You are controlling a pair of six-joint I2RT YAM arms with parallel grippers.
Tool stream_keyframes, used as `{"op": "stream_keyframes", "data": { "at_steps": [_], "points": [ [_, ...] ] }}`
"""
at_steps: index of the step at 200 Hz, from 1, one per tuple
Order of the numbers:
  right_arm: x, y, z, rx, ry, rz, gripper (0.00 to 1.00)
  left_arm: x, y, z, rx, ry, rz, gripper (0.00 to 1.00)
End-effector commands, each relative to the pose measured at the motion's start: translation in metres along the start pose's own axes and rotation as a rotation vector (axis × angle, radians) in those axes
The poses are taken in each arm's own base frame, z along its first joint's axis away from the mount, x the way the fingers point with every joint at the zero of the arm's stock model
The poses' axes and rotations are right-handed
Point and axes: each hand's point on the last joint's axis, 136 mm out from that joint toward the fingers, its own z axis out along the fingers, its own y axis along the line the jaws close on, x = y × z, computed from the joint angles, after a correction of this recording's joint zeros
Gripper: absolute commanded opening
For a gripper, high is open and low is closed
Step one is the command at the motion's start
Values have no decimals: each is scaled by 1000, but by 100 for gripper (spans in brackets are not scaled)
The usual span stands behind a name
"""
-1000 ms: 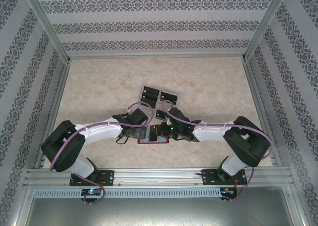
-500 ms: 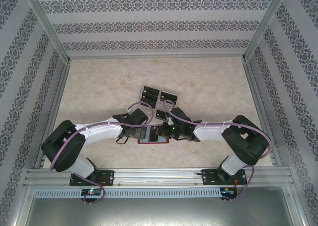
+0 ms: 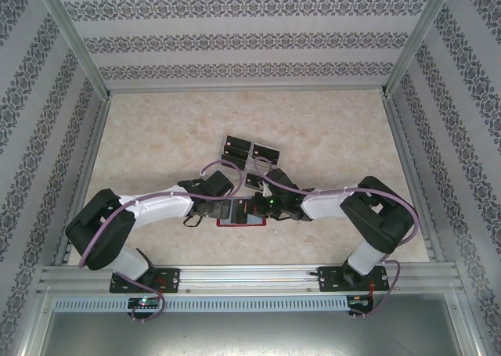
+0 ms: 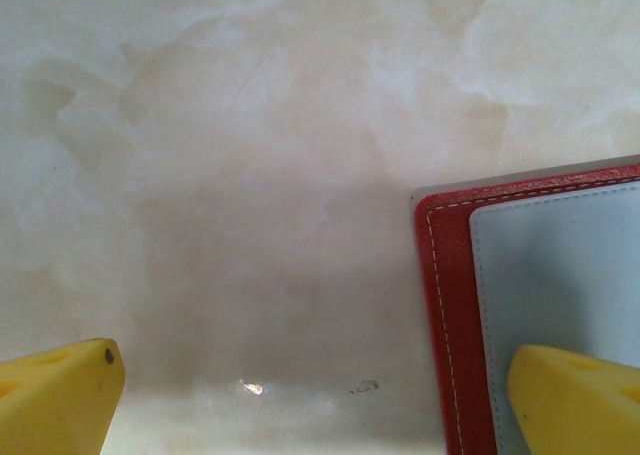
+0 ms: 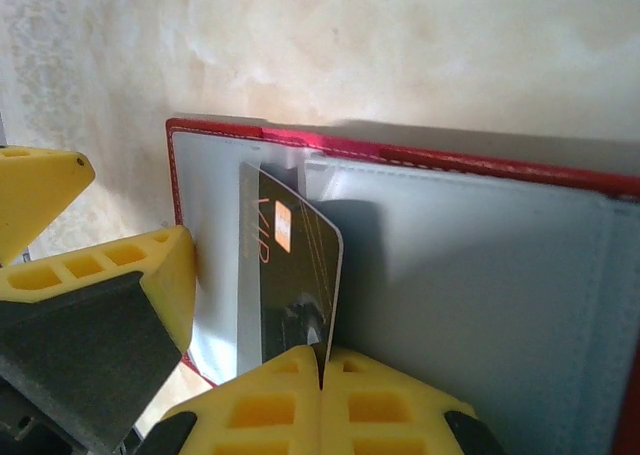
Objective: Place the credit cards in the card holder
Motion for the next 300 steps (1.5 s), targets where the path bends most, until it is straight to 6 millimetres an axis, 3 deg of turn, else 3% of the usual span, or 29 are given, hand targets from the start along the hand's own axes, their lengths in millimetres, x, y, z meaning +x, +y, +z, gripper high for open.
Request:
{"op": "stream_keyframes", "data": {
  "at_steps": [1,54,94,113,135,158,182,200,239,300],
  "points": [
    [11,-10,8,45,52,-6,0,23,7,11,-38,75,35,100],
    [14,-2,17,44,80,-21,0,24,6,12,-30,76,32,100],
    [8,7,-3,60,47,-55,40,16,5,4,-28,51,20,100],
    [6,10,-18,80,21,-70,48,10,6,-5,-22,29,9,100],
    [4,11,-30,102,0,-78,50,3,7,-13,-10,8,1,100],
    [2,9,-35,153,-6,-99,41,-2,10,-18,-10,-8,0,100],
    [0,9,-34,211,-4,-131,16,-2,15,-15,-16,-5,0,100],
    [-1,13,-30,221,4,-149,8,-1,17,-13,-18,-7,6,100],
    [-2,21,-15,221,24,-166,3,8,19,-4,-18,16,3,100],
    [2,2,-4,280,46,-161,0,19,20,8,-18,39,-3,100]
  ]
}}
